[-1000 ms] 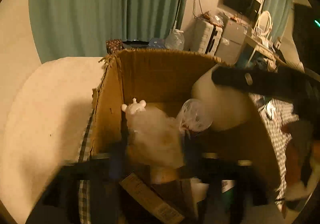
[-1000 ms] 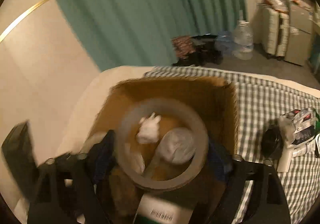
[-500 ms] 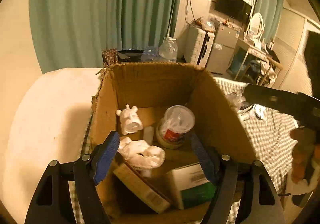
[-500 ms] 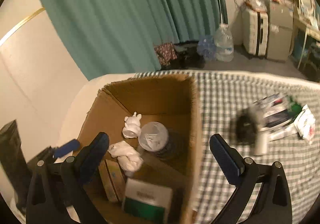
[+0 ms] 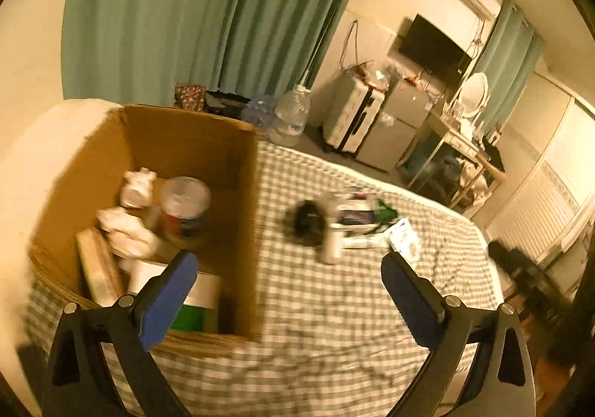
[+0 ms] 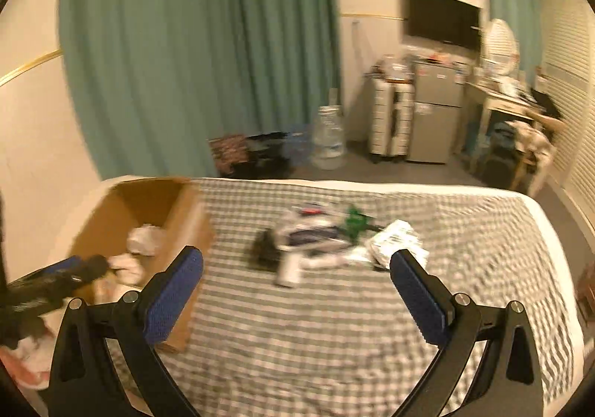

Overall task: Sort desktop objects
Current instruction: 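Move both open tools back toward the bed, then grasp the floral-printed package with the left tool while the right grasps the red-printed sachet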

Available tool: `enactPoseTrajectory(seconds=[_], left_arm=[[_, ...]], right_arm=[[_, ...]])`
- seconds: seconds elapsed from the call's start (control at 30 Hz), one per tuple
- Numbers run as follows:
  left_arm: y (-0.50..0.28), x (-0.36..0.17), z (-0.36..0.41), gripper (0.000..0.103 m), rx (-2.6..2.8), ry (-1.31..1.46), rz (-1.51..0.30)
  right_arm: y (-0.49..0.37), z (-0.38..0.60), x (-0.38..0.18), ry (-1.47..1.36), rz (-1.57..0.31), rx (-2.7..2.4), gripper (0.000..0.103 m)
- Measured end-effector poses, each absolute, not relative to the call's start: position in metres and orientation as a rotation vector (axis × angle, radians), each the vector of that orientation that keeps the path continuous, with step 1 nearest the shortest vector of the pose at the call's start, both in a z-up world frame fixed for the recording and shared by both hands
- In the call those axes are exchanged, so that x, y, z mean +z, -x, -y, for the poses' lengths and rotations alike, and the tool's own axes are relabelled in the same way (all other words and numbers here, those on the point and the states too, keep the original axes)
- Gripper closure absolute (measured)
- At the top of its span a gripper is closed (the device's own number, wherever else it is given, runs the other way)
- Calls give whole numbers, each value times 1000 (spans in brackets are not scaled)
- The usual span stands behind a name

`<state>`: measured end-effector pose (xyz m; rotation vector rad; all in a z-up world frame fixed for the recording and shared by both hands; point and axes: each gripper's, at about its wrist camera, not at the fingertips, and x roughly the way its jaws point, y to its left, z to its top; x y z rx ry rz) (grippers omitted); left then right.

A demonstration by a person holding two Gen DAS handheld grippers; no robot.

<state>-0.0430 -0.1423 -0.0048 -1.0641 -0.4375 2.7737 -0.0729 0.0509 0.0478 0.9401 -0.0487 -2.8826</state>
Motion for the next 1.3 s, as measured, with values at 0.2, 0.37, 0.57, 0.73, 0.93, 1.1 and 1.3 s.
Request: enactPoseTrajectory(seconds=[0.2,0.37,0.57,0.73,0.93,1.1,1.3], left_arm=[[55,-11,62,1,2768,1076,193],[74,-29,23,1,2746,1103,48],[100,-54,5,1,2729,1129,6],[124,-81,-5,1,2724,1213,-44],[151,-106,-12,1,2713,1277,-86],[177,-119,-19,1,2708,1302,-76],[215,-130,-31,1,2697,1253,-62]], right_arm=[[73,-101,18,-1014,70,-2902,2],[85,-132,-5,-1063,191,-2876,2],[103,-161,-42,-1146,261,-2890,2],[122,-178,-77,-1254,329,-2867,2],[148,-181,-94,-1225,314,-2881,2],[175,-196,-103,-1209,448,-2868,2],[210,-198,-118,-1257,461,-2876,2]])
